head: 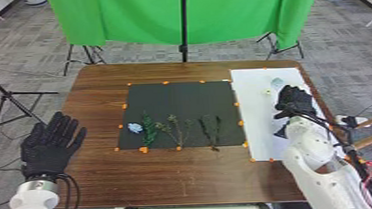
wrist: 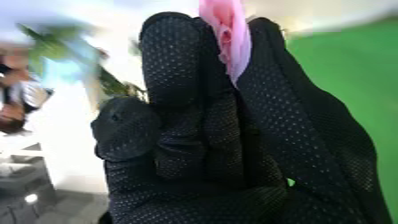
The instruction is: Arrange flowers
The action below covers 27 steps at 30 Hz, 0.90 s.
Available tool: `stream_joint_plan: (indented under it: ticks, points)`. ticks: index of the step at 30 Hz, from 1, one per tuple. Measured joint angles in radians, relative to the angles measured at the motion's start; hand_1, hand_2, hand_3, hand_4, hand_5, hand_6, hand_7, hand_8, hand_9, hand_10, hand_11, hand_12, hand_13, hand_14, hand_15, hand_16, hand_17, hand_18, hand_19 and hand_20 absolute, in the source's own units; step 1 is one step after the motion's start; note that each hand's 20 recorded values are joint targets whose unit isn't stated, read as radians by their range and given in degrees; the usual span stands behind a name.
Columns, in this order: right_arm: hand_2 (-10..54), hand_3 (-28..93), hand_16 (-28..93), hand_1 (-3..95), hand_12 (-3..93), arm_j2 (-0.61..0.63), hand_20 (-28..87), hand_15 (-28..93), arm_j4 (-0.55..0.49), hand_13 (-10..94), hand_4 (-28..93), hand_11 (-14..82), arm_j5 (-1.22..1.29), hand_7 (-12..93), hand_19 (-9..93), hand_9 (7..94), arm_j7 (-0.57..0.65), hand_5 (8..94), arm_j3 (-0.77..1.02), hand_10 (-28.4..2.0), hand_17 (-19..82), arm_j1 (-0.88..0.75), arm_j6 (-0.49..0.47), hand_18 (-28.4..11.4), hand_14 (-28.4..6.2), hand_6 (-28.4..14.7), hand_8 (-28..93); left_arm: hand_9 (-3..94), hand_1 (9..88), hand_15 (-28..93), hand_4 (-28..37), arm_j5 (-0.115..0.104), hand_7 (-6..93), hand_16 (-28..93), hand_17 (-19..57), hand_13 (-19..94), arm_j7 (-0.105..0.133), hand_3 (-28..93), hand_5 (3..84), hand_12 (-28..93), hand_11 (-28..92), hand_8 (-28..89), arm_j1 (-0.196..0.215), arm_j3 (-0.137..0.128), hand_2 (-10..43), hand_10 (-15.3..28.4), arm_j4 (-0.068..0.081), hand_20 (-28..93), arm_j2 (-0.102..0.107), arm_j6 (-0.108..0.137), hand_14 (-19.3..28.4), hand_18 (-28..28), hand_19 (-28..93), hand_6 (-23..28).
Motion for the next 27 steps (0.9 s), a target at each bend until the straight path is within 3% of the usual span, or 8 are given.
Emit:
stream_joint_plan:
  ticks: [3,9,19,27]
  points:
    - [-9.5,66,49,68.1,45.1,0.015,31,31,-0.047,84,-28,11.1,-0.012,37,91,89.3,-0.050,76.5,-0.046,-7.4,55,0.012,0.055,-13.0,-1.8,-0.3,7,39.4,32.1,52,-28.3,-0.003,21.8,-9,-5.6,31,0.001,75,46.8,12,31,-12,0.003,-0.001,15.3,15.0,-0.001,16,0.000,0.003,16.1,15.9,43,8.8]
    - [-9.5,67,49,67.3,45.2,-0.043,32,32,-0.066,83,-28,11.6,0.041,40,93,88.7,-0.231,74.8,-0.141,-6.7,55,0.149,0.003,-12.3,-1.2,0.3,6,39.5,32.3,52,-28.3,-0.008,22.0,-9,-5.6,31,0.003,75,47.1,12,31,-12,0.005,0.000,16.3,15.0,-0.001,16,0.001,0.011,16.1,15.9,43,8.7]
    - [-9.5,68,48,66.6,45.3,-0.341,32,33,0.244,82,-28,12.0,-0.024,40,93,87.9,-0.418,74.4,-0.284,-6.8,55,0.447,-0.029,-12.4,-1.5,0.3,4,39.4,32.2,52,-28.3,-0.016,22.0,-9,-5.6,31,0.021,75,47.0,12,31,-12,-0.002,0.031,16.4,14.9,0.001,16,0.023,0.019,16.1,15.9,43,8.7]
    - [-9.5,68,48,66.5,45.0,-0.478,33,34,0.347,81,-28,12.1,-0.162,40,93,87.0,-0.482,73.4,-0.366,-6.8,55,0.517,-0.201,-13.1,-1.5,0.1,3,39.4,31.9,52,-28.3,-0.025,22.0,-9,-5.6,31,0.043,76,47.0,11,31,-12,-0.023,0.047,16.5,14.9,0.006,15,0.047,0.019,16.1,15.9,43,8.7]
